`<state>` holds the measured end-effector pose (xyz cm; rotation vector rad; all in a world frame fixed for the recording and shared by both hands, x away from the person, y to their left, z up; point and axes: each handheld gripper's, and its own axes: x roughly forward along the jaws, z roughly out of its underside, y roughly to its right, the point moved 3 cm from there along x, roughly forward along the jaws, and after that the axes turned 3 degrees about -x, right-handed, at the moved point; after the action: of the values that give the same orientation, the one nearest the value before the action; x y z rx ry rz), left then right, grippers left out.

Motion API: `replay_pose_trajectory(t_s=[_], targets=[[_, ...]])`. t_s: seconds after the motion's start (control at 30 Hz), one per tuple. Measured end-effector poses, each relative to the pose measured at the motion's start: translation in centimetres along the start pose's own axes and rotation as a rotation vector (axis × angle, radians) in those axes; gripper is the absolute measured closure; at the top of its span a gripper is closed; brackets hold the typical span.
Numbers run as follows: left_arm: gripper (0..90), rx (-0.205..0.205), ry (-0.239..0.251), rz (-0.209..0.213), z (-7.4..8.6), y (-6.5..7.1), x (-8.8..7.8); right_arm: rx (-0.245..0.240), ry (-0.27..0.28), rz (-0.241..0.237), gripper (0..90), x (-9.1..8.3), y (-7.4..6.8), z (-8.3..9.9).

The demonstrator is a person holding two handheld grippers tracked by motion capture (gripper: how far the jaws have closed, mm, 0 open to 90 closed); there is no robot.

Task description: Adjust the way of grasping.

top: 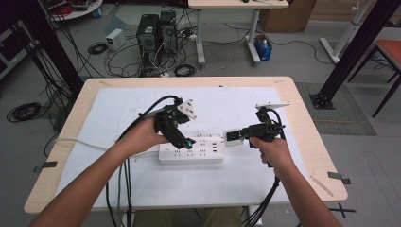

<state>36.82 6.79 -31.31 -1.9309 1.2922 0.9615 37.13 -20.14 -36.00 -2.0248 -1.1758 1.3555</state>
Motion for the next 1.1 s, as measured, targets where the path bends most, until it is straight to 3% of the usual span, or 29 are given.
replay_pose_trajectory(t_s=[0.1,0.3,0.4,0.43,0.5,0.6,0.8,0.97,1.1], targets=[[22.7,-0.040,-0.045,-0.023,1.9,-1.4,-1.0,-0.037,0.011,0.067,62.0,-1.3,0.2,-0.2],[22.7,-0.131,-0.111,-0.052,5.7,-3.8,-3.2,-0.101,-0.027,0.184,62.0,-3.1,-0.4,-0.9],[22.7,-0.143,-0.181,-0.057,7.2,-4.5,-4.1,-0.131,-0.038,0.230,62.1,-3.9,-0.6,-1.2],[22.7,-0.143,-0.181,-0.057,7.2,-4.5,-4.1,-0.140,-0.040,0.242,62.1,-4.2,-0.6,-1.4],[22.7,-0.143,-0.248,-0.052,8.3,-4.7,-4.7,-0.152,-0.050,0.270,62.0,-4.8,-0.6,-1.6],[22.7,-0.136,-0.280,-0.059,9.2,-4.9,-5.2,-0.168,-0.070,0.322,62.0,-5.7,-0.7,-1.7],[22.7,-0.163,-0.280,-0.069,10.8,-5.4,-6.3,-0.201,-0.094,0.414,62.0,-7.2,-0.3,-1.9],[22.7,-0.179,-0.283,-0.081,12.0,-5.6,-7.0,-0.223,-0.111,0.470,62.0,-8.0,0.1,-1.8],[22.7,-0.214,-0.279,-0.097,12.8,-5.9,-7.5,-0.242,-0.126,0.502,62.0,-8.1,0.0,-1.7]])
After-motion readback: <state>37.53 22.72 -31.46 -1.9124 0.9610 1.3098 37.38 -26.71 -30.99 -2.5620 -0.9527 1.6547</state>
